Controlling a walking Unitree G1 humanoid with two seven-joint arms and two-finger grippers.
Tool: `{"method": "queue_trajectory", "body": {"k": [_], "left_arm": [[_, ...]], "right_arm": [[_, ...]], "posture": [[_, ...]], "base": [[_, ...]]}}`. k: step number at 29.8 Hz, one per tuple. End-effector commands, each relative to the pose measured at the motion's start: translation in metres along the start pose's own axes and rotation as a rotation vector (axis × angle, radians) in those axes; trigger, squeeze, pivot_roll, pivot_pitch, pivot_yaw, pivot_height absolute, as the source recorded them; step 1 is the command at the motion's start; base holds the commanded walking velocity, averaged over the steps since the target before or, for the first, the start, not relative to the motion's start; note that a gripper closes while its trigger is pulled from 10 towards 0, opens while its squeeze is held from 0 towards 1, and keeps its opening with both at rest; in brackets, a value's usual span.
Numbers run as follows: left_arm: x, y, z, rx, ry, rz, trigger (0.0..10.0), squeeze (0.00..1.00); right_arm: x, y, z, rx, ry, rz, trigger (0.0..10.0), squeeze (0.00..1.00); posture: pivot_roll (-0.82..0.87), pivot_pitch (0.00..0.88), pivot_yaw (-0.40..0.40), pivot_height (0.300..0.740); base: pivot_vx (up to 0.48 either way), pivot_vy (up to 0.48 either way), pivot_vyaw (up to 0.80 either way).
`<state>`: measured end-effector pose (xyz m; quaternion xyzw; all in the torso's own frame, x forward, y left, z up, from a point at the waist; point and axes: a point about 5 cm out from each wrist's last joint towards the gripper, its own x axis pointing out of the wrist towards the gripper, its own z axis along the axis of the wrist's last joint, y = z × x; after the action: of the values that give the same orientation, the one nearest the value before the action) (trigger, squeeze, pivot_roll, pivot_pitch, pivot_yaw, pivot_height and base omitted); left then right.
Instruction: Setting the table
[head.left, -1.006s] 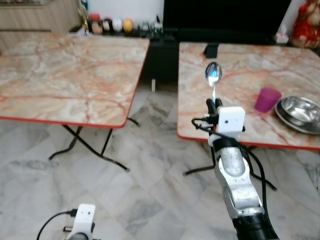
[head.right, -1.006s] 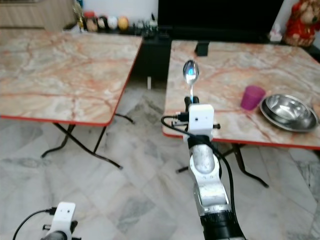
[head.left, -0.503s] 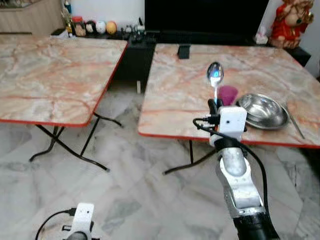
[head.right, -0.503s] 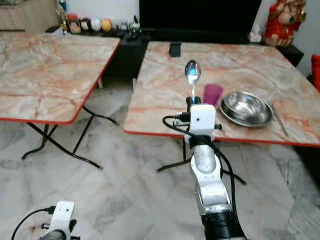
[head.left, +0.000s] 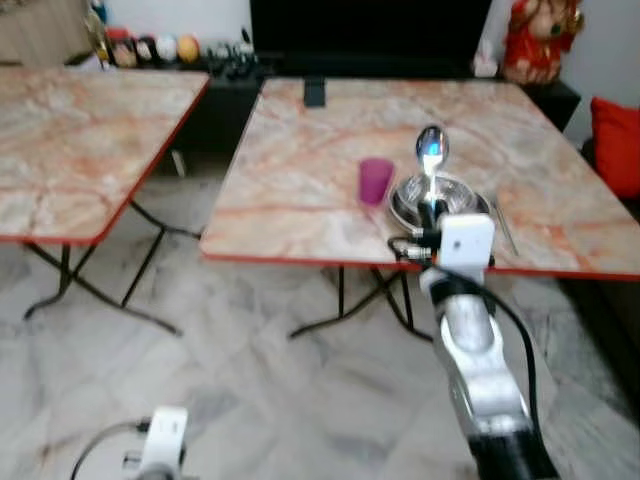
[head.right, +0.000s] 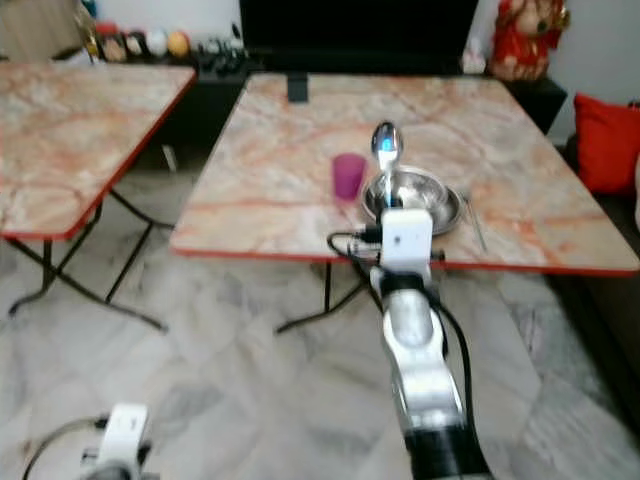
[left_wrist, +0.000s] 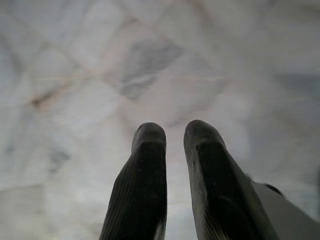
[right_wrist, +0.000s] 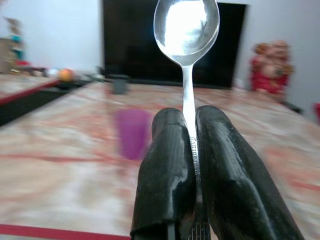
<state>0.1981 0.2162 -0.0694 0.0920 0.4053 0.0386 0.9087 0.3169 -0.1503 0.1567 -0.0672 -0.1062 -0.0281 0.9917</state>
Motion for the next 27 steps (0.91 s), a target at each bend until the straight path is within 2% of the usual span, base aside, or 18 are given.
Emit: {"method": "queue_trajectory", "body": {"k": [1, 8, 22, 27], "left_arm": [[-0.0010, 0.0066, -0.0043, 0.022, 0.017, 0.009, 10.0, 0.00], [-0.0002, 0.0041, -0.0001, -0.023, -0.005, -0.001, 10.0, 0.00], [0.0004, 0.0044, 0.0009, -0.009, 0.004, -0.001, 10.0, 0.00], [0.0004, 0.0052, 0.0007, -0.006, 0.006, 0.002, 10.0, 0.00]], "right_arm": [[0.0030, 0.0057, 0.0093, 0.021, -0.034, 0.011, 10.0, 0.00], [0.0038, 0.0062, 0.0098, 0.024, -0.036, 0.010, 10.0, 0.00], [0.0042, 0.0063, 0.0107, 0.046, -0.043, -0.002, 10.0, 0.00], [0.0050, 0.0037, 0.0101, 0.054, -0.035, -0.019, 10.0, 0.00]], "posture": [[-0.01, 0.000, 0.011, 0.740], [-0.01, 0.000, 0.012, 0.740], [-0.01, 0.000, 0.017, 0.740], [-0.01, 0.000, 0.017, 0.740]], "base": [[0.000, 0.000, 0.00], [0.000, 0.000, 0.00], [0.000, 0.000, 0.00], [0.256, 0.000, 0.00]]}}
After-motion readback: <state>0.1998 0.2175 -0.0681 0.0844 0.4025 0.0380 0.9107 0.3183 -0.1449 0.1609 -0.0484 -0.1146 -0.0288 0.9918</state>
